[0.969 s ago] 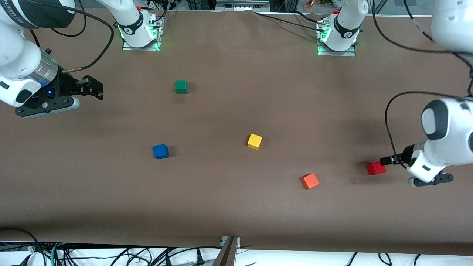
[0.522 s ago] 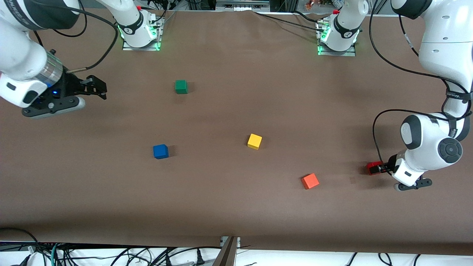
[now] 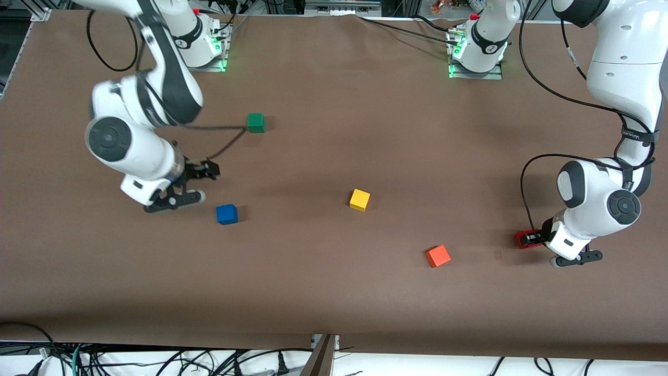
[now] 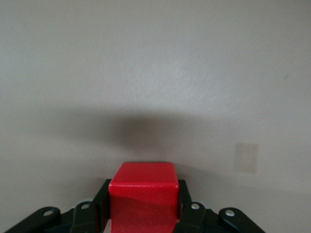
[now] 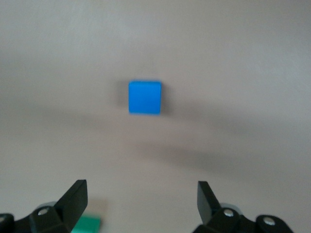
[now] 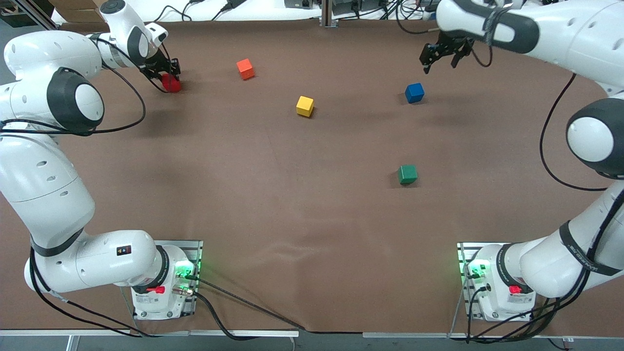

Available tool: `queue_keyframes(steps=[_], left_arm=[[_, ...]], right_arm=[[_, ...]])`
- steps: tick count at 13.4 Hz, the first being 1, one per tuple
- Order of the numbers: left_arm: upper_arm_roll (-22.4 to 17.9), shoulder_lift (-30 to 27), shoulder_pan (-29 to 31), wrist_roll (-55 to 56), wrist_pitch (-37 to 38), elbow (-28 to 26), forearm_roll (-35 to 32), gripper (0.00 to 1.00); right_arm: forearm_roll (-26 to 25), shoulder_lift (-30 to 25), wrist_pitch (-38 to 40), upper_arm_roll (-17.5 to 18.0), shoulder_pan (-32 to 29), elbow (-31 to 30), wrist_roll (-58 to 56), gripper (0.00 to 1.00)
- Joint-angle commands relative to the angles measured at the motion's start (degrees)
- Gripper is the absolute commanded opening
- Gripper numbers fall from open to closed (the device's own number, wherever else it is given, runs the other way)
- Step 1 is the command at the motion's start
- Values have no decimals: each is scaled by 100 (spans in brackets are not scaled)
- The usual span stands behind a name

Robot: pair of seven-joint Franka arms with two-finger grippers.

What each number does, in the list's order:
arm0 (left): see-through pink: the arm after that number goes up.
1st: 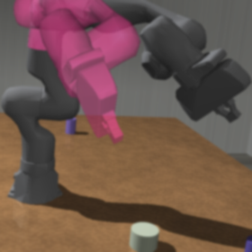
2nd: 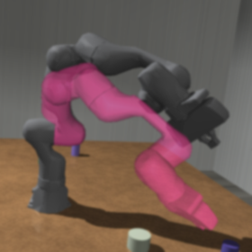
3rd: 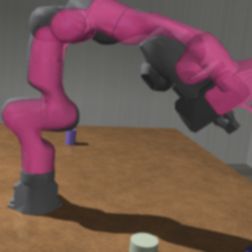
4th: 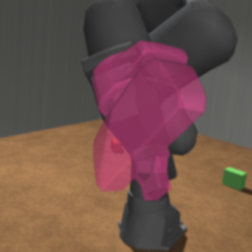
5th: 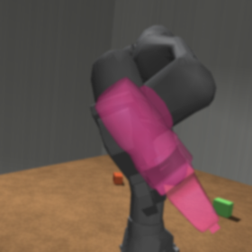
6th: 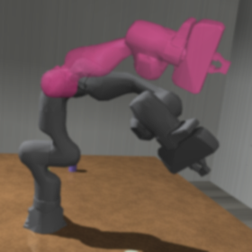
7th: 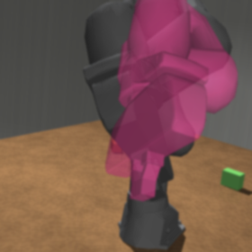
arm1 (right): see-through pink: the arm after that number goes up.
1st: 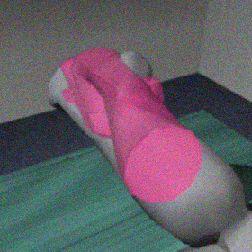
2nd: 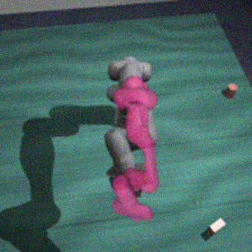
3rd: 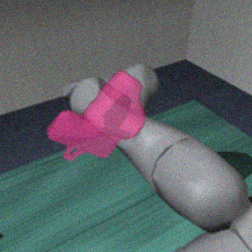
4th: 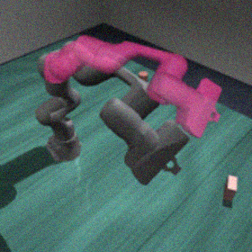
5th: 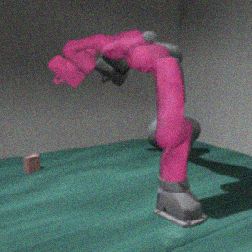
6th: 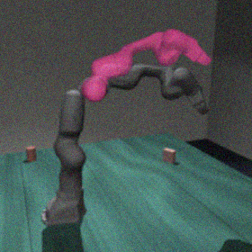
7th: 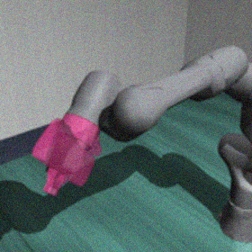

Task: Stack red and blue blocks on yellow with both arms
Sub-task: 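Lift the red cube with the left gripper while the right gripper grasps the blue cube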

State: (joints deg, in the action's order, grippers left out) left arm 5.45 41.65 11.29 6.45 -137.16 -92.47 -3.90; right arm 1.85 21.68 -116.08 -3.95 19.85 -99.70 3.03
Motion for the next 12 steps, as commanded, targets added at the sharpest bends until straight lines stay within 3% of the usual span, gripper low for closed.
queue_keyframes(steps=[1,6,12], left_arm=[[131,-157,-143,23,258,368,-120,0],[158,-166,-1652,540,2023,1738,-41,0],[150,-149,-3762,1911,2088,1794,-67,0]], right_arm=[[79,343,-1141,-1,176,-454,512,100],[87,1153,-2163,122,326,-454,1191,99],[149,1242,-2087,114,256,-305,901,99]])
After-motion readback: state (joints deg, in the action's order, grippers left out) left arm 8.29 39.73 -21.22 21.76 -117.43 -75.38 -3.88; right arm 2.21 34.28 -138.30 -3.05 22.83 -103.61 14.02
